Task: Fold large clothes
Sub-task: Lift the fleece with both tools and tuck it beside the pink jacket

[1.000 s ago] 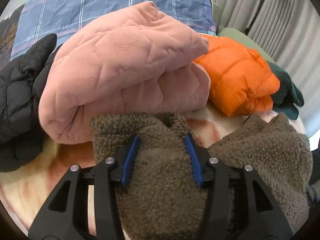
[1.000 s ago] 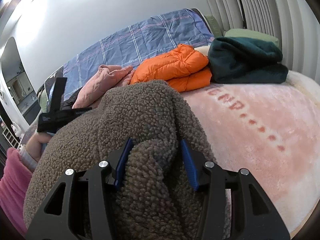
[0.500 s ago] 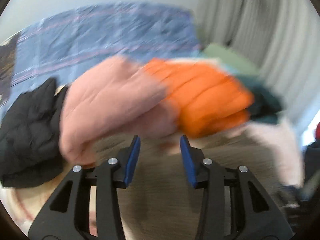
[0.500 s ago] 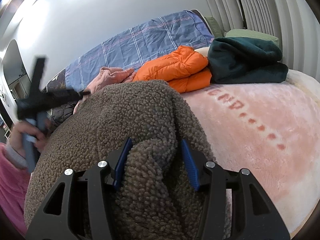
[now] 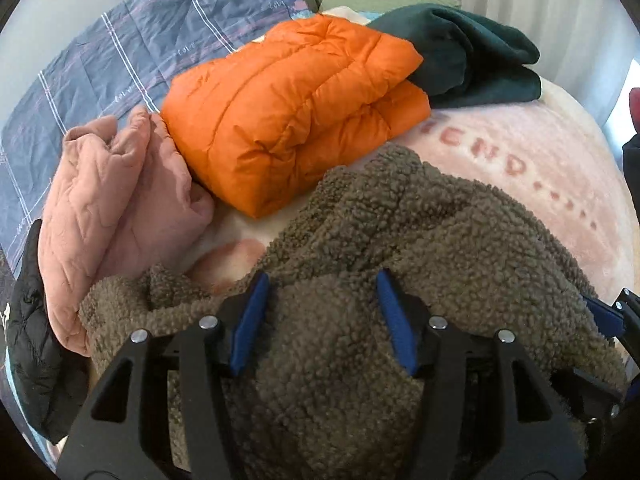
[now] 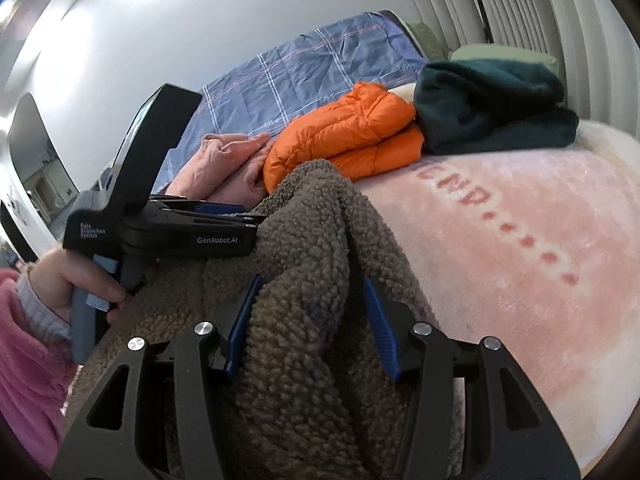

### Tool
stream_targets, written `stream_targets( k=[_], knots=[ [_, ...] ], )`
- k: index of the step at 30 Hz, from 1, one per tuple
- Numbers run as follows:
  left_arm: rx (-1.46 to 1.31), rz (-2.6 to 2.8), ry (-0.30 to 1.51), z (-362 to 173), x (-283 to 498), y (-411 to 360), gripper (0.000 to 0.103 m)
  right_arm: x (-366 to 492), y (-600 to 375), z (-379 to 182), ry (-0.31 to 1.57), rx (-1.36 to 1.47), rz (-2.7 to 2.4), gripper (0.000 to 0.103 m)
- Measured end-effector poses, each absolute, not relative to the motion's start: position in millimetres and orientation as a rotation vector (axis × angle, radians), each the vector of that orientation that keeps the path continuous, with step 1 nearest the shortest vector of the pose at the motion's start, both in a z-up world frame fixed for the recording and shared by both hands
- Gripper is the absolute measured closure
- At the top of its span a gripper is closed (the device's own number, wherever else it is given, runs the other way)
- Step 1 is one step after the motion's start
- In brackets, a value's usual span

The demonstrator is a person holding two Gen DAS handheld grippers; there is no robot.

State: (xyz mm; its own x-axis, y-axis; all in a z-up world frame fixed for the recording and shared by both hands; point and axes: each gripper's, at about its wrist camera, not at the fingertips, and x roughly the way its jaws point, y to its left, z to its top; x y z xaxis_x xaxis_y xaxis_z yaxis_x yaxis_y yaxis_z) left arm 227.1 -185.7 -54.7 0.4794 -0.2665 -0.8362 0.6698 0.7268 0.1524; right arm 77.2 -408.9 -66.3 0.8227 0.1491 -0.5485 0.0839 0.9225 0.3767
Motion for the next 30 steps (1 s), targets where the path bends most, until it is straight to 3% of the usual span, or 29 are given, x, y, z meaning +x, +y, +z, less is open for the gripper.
stream_targets(
  k=[12,16,20,22,25,30],
  knots=[
    [0.554,-0.541,0.833,-51.3,212.1,-180.8,0.043,-25.7,-467.8,-45.0,0.489,0.511,0.027,0.041],
    [0.576,-0.519,0.811,-50.3,209.1,-182.2,0.042,-30.1,-472.1,-48.3,0.493,0.618,0.099,0.041],
    [0.591,-0.490,0.788,-48.4,206.3,-181.6,0.039,-21.7,-438.9,-42.8,0.508,0.495,0.143,0.042],
    [0.586,-0.491,0.789,-47.9,206.6,-180.6,0.039,-8.6,-428.6,-59.1,0.598,0.458,0.078,0.050],
    [0.589,-0.492,0.790,-47.8,206.1,-181.3,0.039,-5.7,-438.9,-90.5,0.642,0.616,0.090,0.050],
    [0.604,-0.486,0.773,-46.5,203.9,-181.7,0.039,-9.0,-435.6,-78.3,0.627,0.549,0.102,0.047]
  ],
)
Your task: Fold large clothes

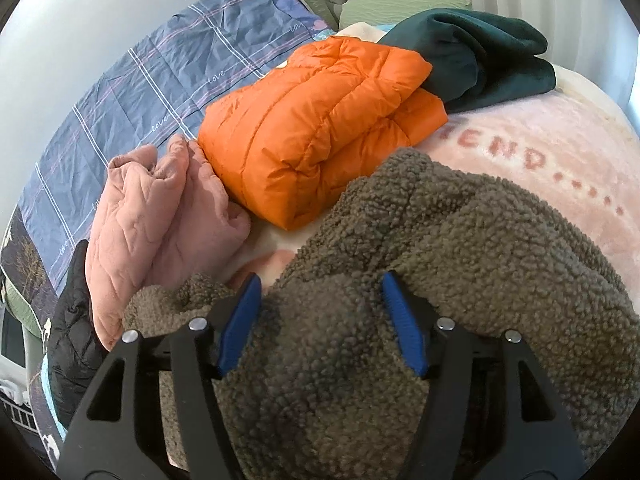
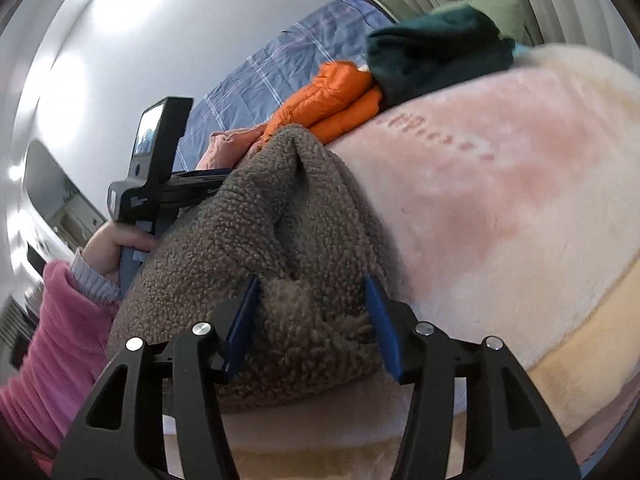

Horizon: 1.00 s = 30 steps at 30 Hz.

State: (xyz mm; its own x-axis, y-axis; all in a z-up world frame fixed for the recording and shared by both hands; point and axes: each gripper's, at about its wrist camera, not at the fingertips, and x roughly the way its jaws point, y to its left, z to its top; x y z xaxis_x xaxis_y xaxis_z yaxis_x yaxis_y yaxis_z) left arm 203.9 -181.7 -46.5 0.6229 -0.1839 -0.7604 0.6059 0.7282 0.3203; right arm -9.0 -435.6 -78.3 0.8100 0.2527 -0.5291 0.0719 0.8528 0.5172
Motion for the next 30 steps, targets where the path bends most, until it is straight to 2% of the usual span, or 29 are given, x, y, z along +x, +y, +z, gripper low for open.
stream_targets(
  k=[4,6,10,13,28,30],
  knots=[
    [0.591,-0.491,0.770,-46.9,203.2,-181.5,0.039,-10.2,-451.8,-73.1,0.622,0.608,0.121,0.027],
    [0.588,-0.493,0.775,-47.7,204.2,-182.4,0.039,-7.2,-456.3,-71.7,0.618,0.629,0.143,0.027],
    [0.582,-0.502,0.777,-48.1,204.9,-179.8,0.039,5.5,-462.3,-89.3,0.669,0.720,0.188,0.012],
    [0.578,-0.503,0.776,-48.2,205.4,-178.4,0.039,16.3,-475.7,-116.9,0.714,0.930,0.276,0.004],
    [0.546,-0.527,0.790,-48.8,209.3,-176.7,0.039,47.9,-460.0,-113.9,0.734,0.926,0.301,0.001],
    [0.546,-0.528,0.790,-48.8,209.7,-175.4,0.039,44.5,-458.2,-109.6,0.732,0.908,0.292,0.007]
  ],
)
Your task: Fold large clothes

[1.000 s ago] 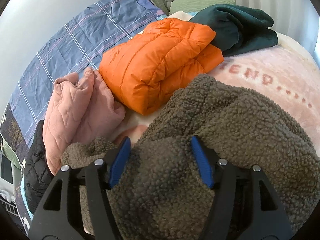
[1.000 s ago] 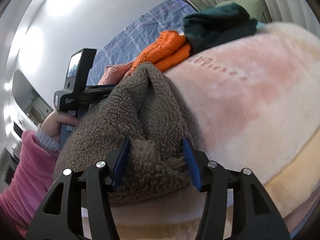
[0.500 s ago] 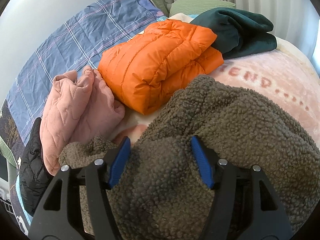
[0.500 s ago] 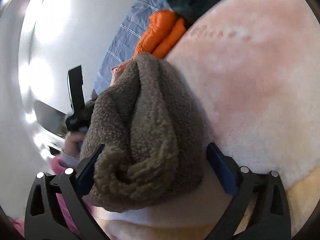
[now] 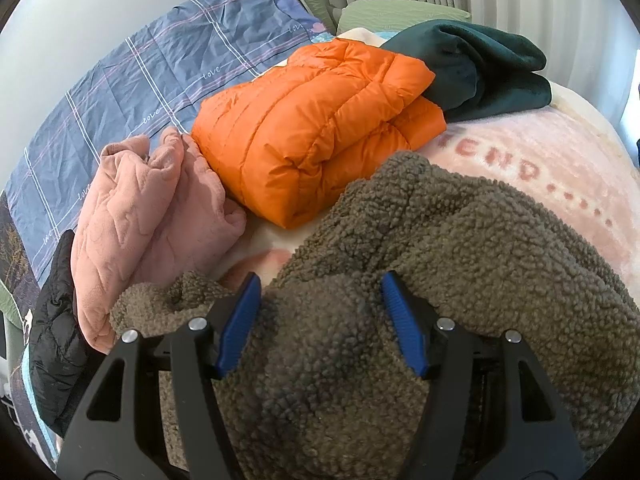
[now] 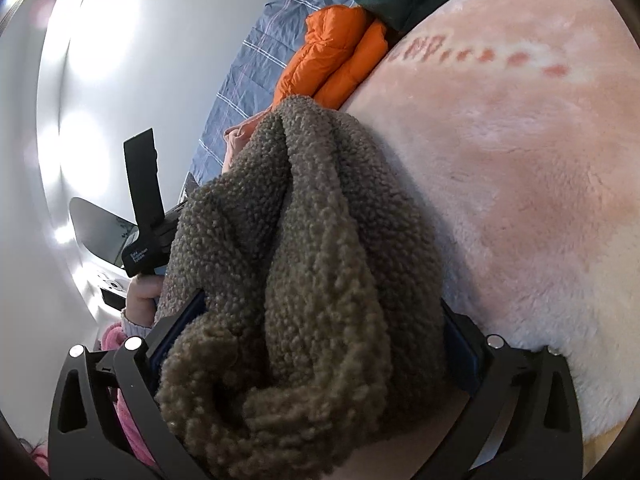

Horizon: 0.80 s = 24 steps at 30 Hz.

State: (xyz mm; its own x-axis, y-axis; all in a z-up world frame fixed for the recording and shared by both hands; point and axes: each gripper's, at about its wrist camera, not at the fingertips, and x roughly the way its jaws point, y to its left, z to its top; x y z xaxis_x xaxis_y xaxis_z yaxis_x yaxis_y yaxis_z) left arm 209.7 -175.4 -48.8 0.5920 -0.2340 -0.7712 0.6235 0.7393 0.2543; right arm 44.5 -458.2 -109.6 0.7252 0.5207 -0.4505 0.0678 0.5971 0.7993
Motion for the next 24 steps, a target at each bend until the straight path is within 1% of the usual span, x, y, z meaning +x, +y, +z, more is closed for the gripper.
stream_targets(
  k=[2,4,5,7,9,11,16,21,24],
  knots=[
    [0.546,-0.528,0.790,-48.9,209.8,-175.5,0.039,37.9,-458.5,-101.8,0.717,0.883,0.289,0.025],
    [0.546,-0.528,0.790,-49.0,209.9,-175.6,0.039,32.1,-455.4,-94.8,0.707,0.840,0.273,0.034],
    [0.545,-0.528,0.790,-49.0,210.0,-175.7,0.039,30.4,-453.3,-91.9,0.705,0.817,0.262,0.035],
    [0.543,-0.527,0.791,-49.0,210.3,-176.0,0.039,30.0,-452.0,-91.3,0.706,0.810,0.258,0.035],
    [0.540,-0.528,0.793,-48.9,210.4,-176.7,0.039,31.0,-453.9,-93.4,0.715,0.833,0.265,0.031],
    [0.542,-0.528,0.791,-49.0,210.1,-176.8,0.039,33.0,-457.8,-95.2,0.725,0.852,0.273,0.024],
    [0.536,-0.531,0.795,-49.2,210.0,-177.6,0.039,42.5,-462.7,-83.2,0.760,0.862,0.294,0.011],
    [0.537,-0.532,0.795,-49.2,210.0,-176.9,0.039,53.7,-467.9,-88.4,0.788,0.902,0.293,0.005],
    [0.537,-0.532,0.794,-49.2,210.1,-176.1,0.039,60.4,-467.4,-104.2,0.821,0.968,0.307,0.002]
  ],
)
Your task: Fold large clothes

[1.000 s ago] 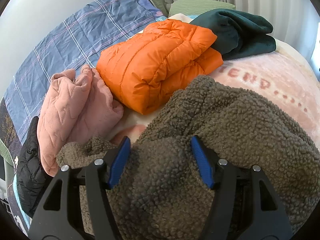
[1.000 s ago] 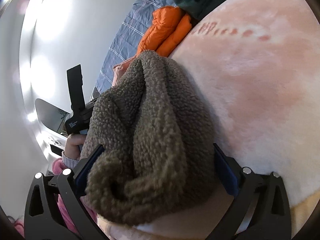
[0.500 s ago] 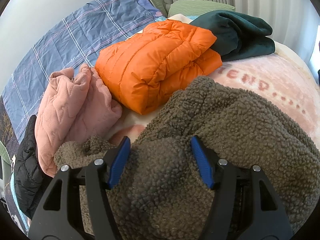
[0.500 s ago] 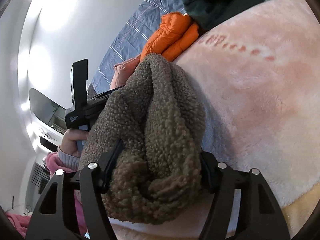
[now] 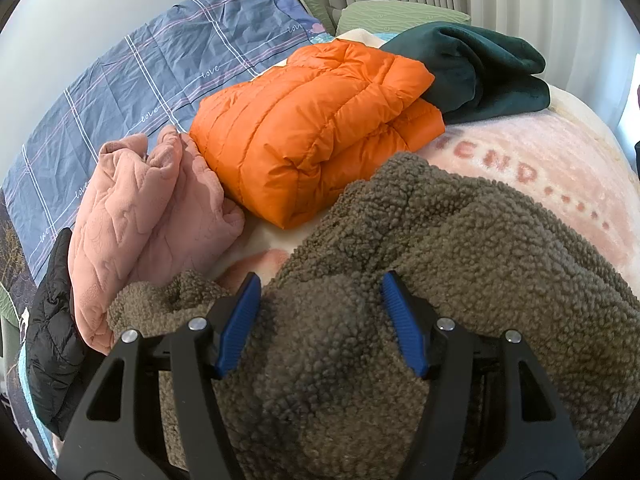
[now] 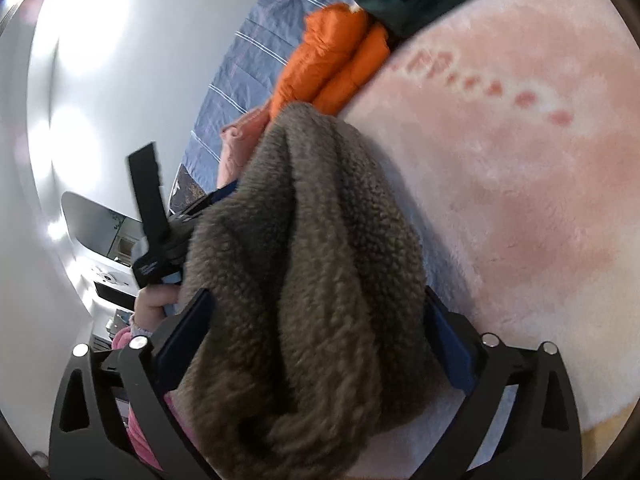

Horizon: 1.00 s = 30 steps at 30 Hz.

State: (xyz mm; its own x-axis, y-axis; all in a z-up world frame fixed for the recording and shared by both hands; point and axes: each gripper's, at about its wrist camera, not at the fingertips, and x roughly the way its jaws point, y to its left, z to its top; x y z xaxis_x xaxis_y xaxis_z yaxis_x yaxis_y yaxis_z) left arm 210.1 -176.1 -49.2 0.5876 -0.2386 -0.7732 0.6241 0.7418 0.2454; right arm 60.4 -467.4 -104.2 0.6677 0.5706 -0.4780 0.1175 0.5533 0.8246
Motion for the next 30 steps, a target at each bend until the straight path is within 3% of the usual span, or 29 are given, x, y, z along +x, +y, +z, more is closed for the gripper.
stream_targets(
  k=[18,22,24,25,30],
  knots=[
    [0.533,-0.534,0.795,-49.0,210.2,-174.4,0.039,64.4,-478.2,-105.2,0.864,0.940,0.321,0.002],
    [0.536,-0.533,0.797,-49.2,210.2,-174.7,0.039,60.8,-478.3,-102.9,0.851,0.951,0.380,0.045],
    [0.534,-0.534,0.796,-48.9,209.8,-175.2,0.039,56.9,-476.8,-98.2,0.847,0.901,0.345,0.054],
    [0.533,-0.534,0.795,-48.8,209.7,-174.9,0.039,55.2,-476.5,-97.9,0.863,0.868,0.301,0.071],
    [0.477,-0.555,0.790,-44.7,209.7,-170.9,0.038,48.9,-478.7,-107.5,0.853,0.877,0.292,0.071]
  ],
)
